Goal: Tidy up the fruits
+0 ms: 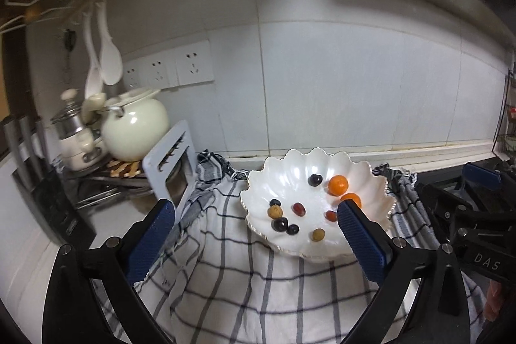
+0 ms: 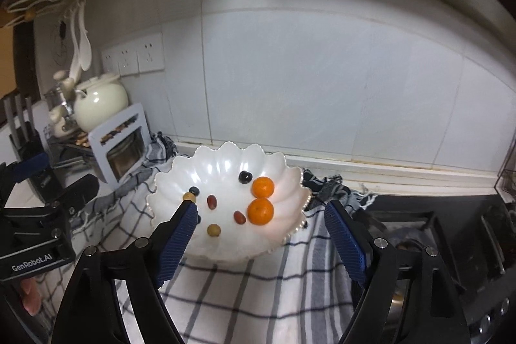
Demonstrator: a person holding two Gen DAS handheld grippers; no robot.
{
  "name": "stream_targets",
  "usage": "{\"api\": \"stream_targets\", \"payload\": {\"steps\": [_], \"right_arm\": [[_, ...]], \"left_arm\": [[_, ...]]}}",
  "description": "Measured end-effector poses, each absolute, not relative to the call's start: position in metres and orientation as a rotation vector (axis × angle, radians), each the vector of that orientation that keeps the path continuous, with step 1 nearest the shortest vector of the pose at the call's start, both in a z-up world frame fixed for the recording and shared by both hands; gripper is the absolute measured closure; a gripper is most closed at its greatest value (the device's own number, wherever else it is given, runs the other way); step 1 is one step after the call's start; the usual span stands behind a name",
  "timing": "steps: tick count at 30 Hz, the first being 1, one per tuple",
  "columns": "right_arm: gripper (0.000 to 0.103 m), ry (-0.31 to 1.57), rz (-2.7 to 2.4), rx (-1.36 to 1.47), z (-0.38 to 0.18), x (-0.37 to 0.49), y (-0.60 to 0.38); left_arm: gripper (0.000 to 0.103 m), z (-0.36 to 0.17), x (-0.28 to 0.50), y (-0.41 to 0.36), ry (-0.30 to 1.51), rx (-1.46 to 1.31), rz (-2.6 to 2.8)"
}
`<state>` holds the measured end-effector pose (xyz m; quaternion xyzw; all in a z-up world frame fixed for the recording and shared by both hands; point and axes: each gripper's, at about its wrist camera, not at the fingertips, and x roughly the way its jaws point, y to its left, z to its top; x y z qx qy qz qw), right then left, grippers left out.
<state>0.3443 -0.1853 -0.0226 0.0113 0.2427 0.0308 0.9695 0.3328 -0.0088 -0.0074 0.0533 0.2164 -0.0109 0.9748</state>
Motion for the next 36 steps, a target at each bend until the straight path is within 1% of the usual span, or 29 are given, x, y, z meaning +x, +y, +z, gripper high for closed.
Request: {"api": "stream_targets", "payload": {"steps": [18,26,36], "right_arm": [[0.021,0.39,0.076,-0.008,-0.01,0.192,-0.196],[0.021,0.379,0.071,-0.02,-0.008,0.135,-0.197],[0.021,0.373,0.066,-0.013,-0.01,0.081,-0.202]], "left_arm": [[0.0,0.003,0.168,-0.014,0.34,0.102,0.011],[0.0,0.005,0.117,-0.015,0.315,0.097,-0.009],[0.0,0.002,0.072,-0.021,0.318,0.1,-0.038]]}}
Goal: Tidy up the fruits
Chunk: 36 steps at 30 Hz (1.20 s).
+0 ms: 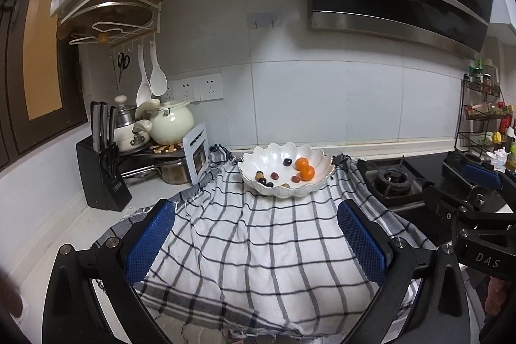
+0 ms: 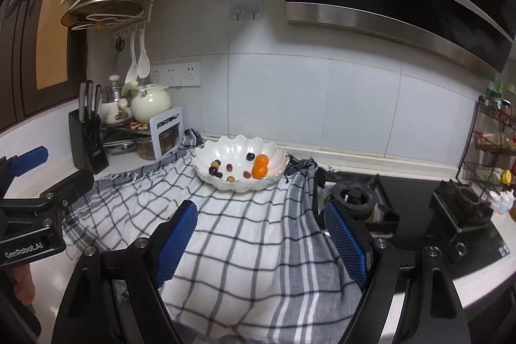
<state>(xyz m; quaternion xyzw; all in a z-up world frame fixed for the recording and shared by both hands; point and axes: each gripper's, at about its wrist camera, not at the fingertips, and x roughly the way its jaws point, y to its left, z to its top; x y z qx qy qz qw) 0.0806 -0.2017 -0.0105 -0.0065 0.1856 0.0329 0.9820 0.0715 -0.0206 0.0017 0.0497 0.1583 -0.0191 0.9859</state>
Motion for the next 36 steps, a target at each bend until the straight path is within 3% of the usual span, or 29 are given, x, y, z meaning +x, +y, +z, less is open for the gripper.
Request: {"api": "stream_targets", "payload": {"steps": [36], "right_arm": [[0.021,0.347,0.044,0.012,-0.009,0.03,-0.224]], "left_arm": [[0.0,0.008,0.031,-0.039,0.296,0.109,-0.095]]}}
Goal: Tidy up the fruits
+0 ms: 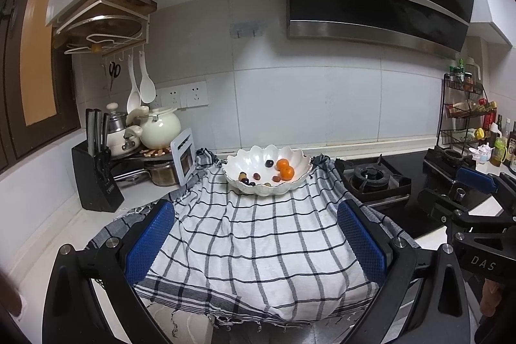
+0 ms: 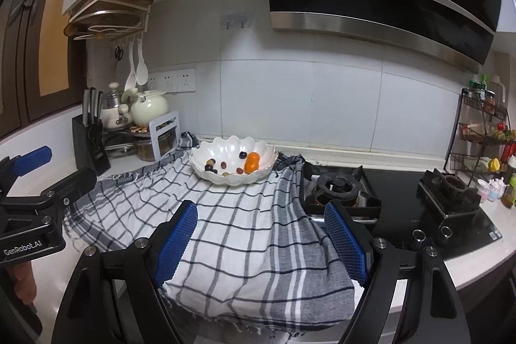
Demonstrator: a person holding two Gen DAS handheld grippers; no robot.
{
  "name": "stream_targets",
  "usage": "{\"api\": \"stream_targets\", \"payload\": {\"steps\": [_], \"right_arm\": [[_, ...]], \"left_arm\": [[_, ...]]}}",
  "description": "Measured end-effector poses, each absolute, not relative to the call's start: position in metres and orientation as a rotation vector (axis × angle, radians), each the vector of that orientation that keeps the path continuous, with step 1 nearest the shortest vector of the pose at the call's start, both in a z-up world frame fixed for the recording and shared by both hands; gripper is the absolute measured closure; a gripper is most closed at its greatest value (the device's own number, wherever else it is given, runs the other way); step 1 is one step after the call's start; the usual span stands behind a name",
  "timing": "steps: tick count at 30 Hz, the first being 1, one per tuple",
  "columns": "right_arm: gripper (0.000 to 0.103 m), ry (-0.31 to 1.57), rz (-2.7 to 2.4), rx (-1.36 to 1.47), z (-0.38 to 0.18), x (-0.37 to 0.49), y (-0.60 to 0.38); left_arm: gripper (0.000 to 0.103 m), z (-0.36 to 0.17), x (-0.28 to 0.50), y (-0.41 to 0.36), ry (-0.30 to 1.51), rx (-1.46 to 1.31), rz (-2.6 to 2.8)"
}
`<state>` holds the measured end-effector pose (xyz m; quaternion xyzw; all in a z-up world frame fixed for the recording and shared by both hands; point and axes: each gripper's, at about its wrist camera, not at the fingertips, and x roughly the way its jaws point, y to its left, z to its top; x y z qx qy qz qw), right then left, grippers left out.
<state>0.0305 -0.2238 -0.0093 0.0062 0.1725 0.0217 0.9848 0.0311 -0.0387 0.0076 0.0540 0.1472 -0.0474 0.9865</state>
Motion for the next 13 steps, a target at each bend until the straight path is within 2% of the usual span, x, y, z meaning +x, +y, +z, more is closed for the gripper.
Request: {"api": "stream_targets", "payload": {"steps": [13], "right_arm": [[0.021,0.347,0.042,0.014,-0.0091,0.0304,-0.2237]], "left_arm": [[0.0,0.0077,0.0314,-0.0432,0.302,0.104,-0.097]]}}
